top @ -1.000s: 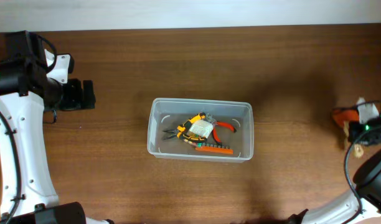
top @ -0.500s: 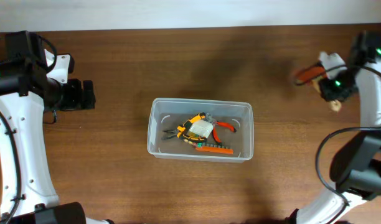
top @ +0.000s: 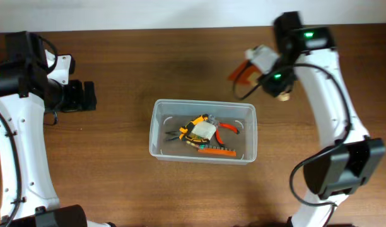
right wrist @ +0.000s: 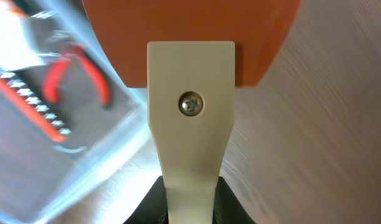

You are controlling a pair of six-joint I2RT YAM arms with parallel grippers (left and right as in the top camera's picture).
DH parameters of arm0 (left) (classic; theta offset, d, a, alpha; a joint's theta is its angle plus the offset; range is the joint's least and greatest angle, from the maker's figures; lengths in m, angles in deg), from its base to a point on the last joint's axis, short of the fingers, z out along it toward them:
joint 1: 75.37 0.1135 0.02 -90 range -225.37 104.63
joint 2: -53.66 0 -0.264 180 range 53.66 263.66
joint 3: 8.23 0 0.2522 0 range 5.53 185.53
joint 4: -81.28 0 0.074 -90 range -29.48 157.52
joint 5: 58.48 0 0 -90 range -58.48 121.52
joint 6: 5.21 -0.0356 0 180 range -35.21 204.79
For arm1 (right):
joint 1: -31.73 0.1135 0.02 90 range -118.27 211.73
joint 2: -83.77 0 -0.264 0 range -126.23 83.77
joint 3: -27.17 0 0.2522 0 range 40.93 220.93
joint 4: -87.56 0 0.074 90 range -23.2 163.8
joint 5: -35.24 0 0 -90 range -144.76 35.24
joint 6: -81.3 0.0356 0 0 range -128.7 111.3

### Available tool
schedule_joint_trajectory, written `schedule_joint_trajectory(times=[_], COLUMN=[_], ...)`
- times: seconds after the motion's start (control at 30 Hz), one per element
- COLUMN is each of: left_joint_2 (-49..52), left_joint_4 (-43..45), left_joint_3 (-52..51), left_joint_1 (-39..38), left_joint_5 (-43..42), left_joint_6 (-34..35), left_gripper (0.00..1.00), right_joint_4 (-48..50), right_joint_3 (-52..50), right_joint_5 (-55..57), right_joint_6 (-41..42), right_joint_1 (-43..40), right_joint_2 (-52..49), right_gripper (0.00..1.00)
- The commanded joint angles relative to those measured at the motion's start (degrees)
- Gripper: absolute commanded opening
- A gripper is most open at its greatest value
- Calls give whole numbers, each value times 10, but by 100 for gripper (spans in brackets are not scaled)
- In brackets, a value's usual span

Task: Pack container
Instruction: 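Lift the scraper and carry it over the container, then lower the scraper into the container and open the right gripper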

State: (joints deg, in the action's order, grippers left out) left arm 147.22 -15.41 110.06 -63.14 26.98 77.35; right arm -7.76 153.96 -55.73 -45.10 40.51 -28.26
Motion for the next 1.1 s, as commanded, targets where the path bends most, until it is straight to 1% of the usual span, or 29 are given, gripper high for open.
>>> schedule_joint_trajectory(times=[0.0, 0.23, 0.43, 0.7, 0.83, 0.9, 1.07], left_joint_2=[3, 3, 3, 3, 3, 3, 3], left_joint_4=[2, 2, 2, 2, 2, 2, 2], left_joint_3=[6, 6, 6, 6, 6, 6, 6], left_joint_1=[-1, -1, -1, -1, -1, -1, -1], left_joint_5=[-6, -6, -6, -6, -6, -6, -6], left_joint_6=[7, 7, 7, 7, 7, 7, 7], left_gripper=[99, 99, 99, 99, 99, 99, 99], right_joint_4=[-5, -12, -21, -31, -30, -13, 41], right_joint_3=[14, 14, 14, -9, -51, -89, -151], right_joint_5=[-5, -6, -15, -64, -63, -63, -62], right_joint_6=[0, -17, -18, -27, -59, -87, -103], right_joint_1=[63, 162, 203, 213, 213, 213, 212], right_joint_2=[22, 22, 21, 21, 21, 21, 21], right_gripper=[10, 10, 10, 10, 15, 15, 16])
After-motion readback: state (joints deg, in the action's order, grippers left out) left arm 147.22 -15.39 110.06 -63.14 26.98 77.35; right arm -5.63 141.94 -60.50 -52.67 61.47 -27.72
